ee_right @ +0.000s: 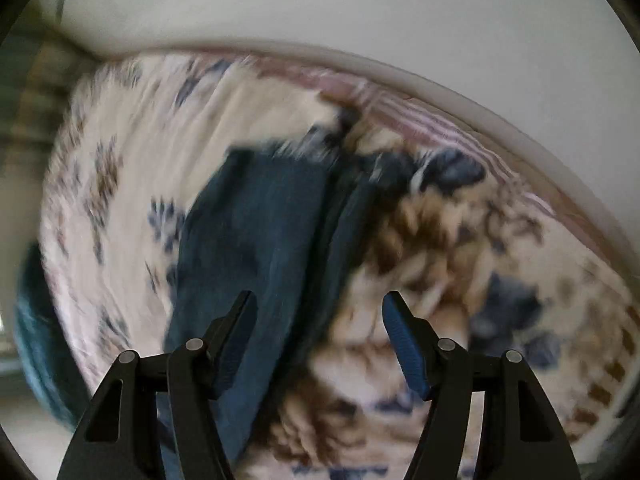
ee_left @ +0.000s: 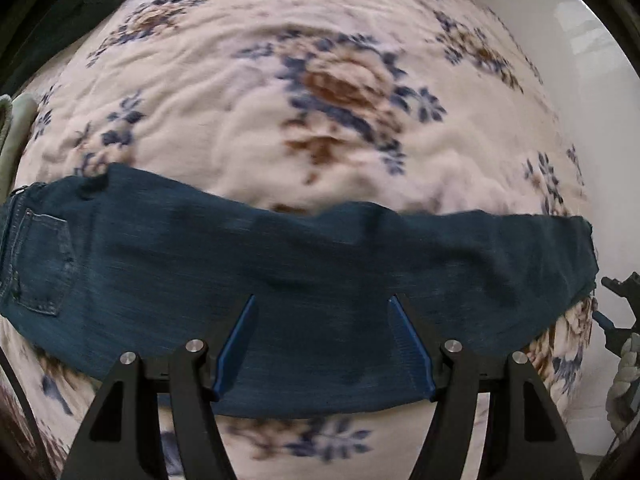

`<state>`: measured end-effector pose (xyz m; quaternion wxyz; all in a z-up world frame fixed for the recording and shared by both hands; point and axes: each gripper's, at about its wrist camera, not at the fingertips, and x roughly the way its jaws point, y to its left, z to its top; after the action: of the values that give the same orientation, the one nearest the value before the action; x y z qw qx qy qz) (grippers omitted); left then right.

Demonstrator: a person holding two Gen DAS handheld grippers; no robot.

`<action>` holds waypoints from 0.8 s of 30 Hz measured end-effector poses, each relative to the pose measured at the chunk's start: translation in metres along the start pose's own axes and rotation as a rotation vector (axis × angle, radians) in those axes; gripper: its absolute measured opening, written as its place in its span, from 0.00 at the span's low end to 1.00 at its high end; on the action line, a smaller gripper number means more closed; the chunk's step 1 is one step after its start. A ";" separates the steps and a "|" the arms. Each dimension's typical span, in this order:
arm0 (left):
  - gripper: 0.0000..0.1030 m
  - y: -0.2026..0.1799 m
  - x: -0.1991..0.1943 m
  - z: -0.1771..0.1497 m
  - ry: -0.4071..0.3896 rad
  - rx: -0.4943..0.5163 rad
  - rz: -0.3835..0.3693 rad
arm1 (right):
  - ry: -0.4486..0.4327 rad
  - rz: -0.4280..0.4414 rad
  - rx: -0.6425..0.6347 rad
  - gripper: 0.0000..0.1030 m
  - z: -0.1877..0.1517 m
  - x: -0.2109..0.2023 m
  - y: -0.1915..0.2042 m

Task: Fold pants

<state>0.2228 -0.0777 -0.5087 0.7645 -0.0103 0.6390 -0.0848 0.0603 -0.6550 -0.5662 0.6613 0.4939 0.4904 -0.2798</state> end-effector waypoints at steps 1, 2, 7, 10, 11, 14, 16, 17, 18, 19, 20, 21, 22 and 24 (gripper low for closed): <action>0.63 -0.007 0.003 0.001 0.004 -0.002 0.007 | -0.011 0.023 0.020 0.63 0.010 0.003 -0.008; 0.63 -0.015 0.006 0.002 0.008 -0.004 0.015 | -0.021 0.047 0.029 0.60 0.018 0.006 -0.014; 0.63 -0.045 0.018 0.001 0.023 -0.006 0.063 | -0.014 0.120 0.075 0.44 0.056 0.039 -0.031; 0.63 -0.057 0.024 0.002 0.025 -0.003 0.081 | -0.005 0.133 0.010 0.13 0.060 0.056 -0.023; 0.63 -0.059 0.026 0.003 0.025 -0.003 0.087 | -0.027 0.100 -0.026 0.13 0.055 0.053 -0.018; 0.63 -0.061 0.028 0.003 0.020 -0.009 0.106 | -0.097 0.061 -0.069 0.10 0.035 0.021 -0.001; 0.63 -0.061 0.033 0.002 0.031 -0.010 0.116 | -0.135 0.036 -0.082 0.10 0.027 -0.004 -0.010; 0.63 -0.061 0.035 0.001 0.034 -0.010 0.124 | -0.121 0.006 -0.078 0.10 0.025 -0.004 -0.019; 0.63 -0.061 0.037 0.001 0.035 -0.010 0.132 | -0.094 -0.027 -0.059 0.10 0.025 0.000 -0.034; 0.63 -0.061 0.038 0.001 0.033 -0.009 0.140 | -0.031 -0.078 -0.034 0.10 0.028 0.017 -0.051; 0.63 -0.060 0.039 0.001 0.034 -0.007 0.147 | 0.034 -0.071 -0.002 0.10 0.031 0.029 -0.064; 0.63 -0.060 0.040 0.001 0.035 -0.006 0.151 | 0.091 -0.011 0.057 0.10 0.035 0.038 -0.077; 0.63 -0.060 0.039 0.001 0.030 -0.008 0.149 | 0.098 0.027 0.097 0.12 0.037 0.035 -0.085; 0.63 -0.060 0.038 0.001 0.018 -0.007 0.152 | 0.052 0.039 0.114 0.15 0.040 0.011 -0.086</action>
<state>0.2230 -0.1426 -0.5382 0.7628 0.0364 0.6451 -0.0245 0.0058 -0.7219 -0.6082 0.6244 0.5472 0.4810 -0.2816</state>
